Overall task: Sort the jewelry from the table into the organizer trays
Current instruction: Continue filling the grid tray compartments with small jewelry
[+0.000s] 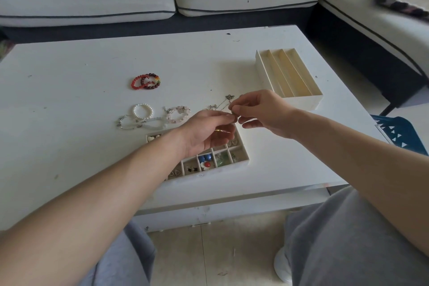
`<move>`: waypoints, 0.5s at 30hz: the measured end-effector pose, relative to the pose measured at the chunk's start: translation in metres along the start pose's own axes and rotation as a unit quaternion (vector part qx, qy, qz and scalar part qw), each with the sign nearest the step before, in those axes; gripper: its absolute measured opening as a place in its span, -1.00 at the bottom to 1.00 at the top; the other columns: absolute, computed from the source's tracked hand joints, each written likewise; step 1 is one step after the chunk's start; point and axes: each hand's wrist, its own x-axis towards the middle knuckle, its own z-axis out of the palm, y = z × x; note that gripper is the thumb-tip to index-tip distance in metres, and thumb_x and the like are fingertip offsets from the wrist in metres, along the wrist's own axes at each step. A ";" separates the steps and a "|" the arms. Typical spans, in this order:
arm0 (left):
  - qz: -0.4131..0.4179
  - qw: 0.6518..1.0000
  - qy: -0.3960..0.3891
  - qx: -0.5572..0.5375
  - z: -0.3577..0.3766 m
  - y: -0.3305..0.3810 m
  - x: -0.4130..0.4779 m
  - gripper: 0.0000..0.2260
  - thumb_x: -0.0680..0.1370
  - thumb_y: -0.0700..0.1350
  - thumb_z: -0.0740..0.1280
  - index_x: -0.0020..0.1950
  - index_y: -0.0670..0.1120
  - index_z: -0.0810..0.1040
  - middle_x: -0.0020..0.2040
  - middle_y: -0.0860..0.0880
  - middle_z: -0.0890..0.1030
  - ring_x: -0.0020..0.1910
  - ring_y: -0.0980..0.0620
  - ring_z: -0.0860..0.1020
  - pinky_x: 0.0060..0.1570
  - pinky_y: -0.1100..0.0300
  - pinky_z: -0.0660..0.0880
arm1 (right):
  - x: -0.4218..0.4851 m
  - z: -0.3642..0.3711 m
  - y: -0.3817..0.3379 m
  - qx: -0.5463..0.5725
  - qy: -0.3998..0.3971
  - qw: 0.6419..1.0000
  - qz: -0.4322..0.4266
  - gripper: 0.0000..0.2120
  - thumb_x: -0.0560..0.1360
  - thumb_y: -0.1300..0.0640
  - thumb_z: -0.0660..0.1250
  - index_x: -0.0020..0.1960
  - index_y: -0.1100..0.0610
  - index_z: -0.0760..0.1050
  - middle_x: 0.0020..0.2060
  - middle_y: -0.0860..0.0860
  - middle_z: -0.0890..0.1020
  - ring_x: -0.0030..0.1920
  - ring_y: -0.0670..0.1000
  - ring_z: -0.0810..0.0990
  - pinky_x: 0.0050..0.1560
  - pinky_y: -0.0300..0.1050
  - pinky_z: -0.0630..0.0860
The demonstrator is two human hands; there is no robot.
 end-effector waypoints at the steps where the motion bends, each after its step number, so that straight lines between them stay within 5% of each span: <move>1: -0.002 1.000 0.005 0.013 0.000 -0.001 0.001 -0.87 0.64 -0.18 0.33 0.10 -0.22 0.58 -0.20 -0.12 0.62 -0.28 -0.02 0.61 -0.37 0.25 0.55 | 0.000 -0.001 0.001 0.003 -0.004 1.000 -0.001 -0.91 0.55 0.22 0.44 0.04 0.20 0.66 -0.18 0.12 0.70 -0.20 -0.03 0.67 -0.02 -0.10 0.64; 4: -0.003 0.994 0.012 0.110 -0.001 -0.004 0.001 -0.84 0.65 -0.10 0.33 0.04 -0.19 0.60 -0.20 -0.10 0.64 -0.29 0.00 0.61 -0.35 0.23 0.54 | 0.000 -0.002 0.006 -0.032 -0.004 0.999 -0.005 -0.92 0.54 0.26 0.44 0.02 0.24 0.66 -0.20 0.13 0.71 -0.19 -0.01 0.68 -0.02 -0.10 0.67; 8: 0.046 0.937 0.032 0.346 0.001 -0.012 -0.003 -0.83 0.63 -0.02 0.36 -0.07 -0.07 0.67 -0.22 -0.05 0.66 -0.31 0.09 0.57 -0.35 0.29 0.47 | 0.000 -0.005 0.012 -0.145 -0.044 0.988 0.007 -0.91 0.53 0.25 0.46 0.02 0.21 0.69 -0.16 0.12 0.72 -0.21 -0.05 0.67 -0.04 -0.10 0.68; 12: 0.040 0.904 0.037 0.425 0.003 -0.021 -0.003 -0.78 0.57 0.04 0.42 -0.12 -0.09 0.68 -0.26 -0.05 0.65 -0.34 0.09 0.51 -0.30 0.23 0.41 | -0.001 -0.003 0.017 -0.227 -0.090 0.970 0.021 -0.92 0.53 0.22 0.44 -0.07 0.08 0.69 -0.20 0.05 0.72 -0.23 -0.08 0.66 -0.11 -0.13 0.65; 15: 0.029 0.888 0.036 0.457 0.005 -0.025 -0.002 -0.76 0.55 0.07 0.43 -0.28 0.01 0.61 -0.43 0.06 0.48 -0.49 0.15 0.41 -0.45 0.30 0.32 | 0.000 -0.001 0.020 -0.278 -0.105 0.954 0.021 -0.92 0.53 0.20 0.43 -0.04 0.07 0.70 -0.22 0.05 0.71 -0.21 -0.04 0.66 -0.12 -0.10 0.64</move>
